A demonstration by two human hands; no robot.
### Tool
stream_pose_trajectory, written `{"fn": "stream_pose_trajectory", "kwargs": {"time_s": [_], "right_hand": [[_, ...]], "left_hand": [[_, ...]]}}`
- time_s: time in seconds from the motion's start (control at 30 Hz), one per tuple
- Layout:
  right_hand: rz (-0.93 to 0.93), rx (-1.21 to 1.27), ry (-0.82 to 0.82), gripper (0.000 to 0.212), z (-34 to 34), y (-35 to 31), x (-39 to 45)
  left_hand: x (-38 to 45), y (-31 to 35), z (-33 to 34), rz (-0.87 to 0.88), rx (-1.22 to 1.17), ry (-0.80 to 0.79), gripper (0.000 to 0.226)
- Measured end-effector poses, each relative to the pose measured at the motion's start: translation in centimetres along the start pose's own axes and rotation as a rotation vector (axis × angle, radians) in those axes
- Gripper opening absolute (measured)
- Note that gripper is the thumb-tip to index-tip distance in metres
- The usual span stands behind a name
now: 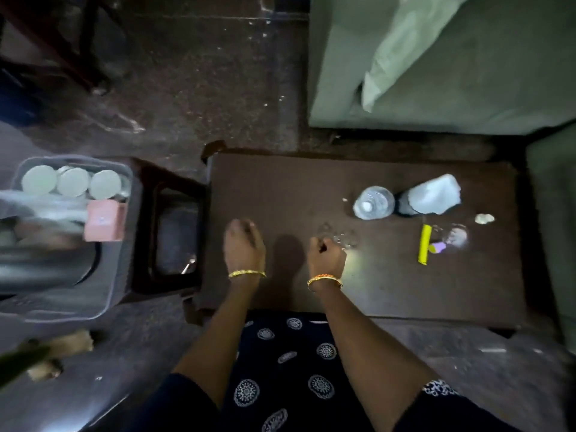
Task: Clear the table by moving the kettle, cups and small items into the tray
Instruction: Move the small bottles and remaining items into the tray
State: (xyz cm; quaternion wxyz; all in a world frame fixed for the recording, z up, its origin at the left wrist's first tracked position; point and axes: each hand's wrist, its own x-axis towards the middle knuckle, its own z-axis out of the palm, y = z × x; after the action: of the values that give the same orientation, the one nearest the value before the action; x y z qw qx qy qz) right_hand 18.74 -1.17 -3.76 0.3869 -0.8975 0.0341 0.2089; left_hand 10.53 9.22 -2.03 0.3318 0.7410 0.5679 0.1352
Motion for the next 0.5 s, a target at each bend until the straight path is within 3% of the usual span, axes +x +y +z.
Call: {"fn": "stream_pose_trajectory", "kwargs": {"time_s": [0.1,0.2,0.3,0.5], "right_hand": [[0.026,-0.008,0.079,0.040,-5.3,2.9,2.8],[0.088,0.049,0.143,0.028,-11.0,6.3,6.3],[0.194,0.082,0.188,0.013,-16.1,10.4,10.3],[0.371,0.107,0.288,0.010,-24.2,17.4,20.2]], "left_hand": [[-6.0,4.6,6.5,0.108,0.091,-0.401,0.025],[-10.7,8.9,12.8,0.202,0.200,-0.684,0.025],[-13.7,12.8,18.4,0.254,0.274,-0.855,0.023],[-16.5,18.4,28.7,0.409,0.315,-0.991,0.039]]}}
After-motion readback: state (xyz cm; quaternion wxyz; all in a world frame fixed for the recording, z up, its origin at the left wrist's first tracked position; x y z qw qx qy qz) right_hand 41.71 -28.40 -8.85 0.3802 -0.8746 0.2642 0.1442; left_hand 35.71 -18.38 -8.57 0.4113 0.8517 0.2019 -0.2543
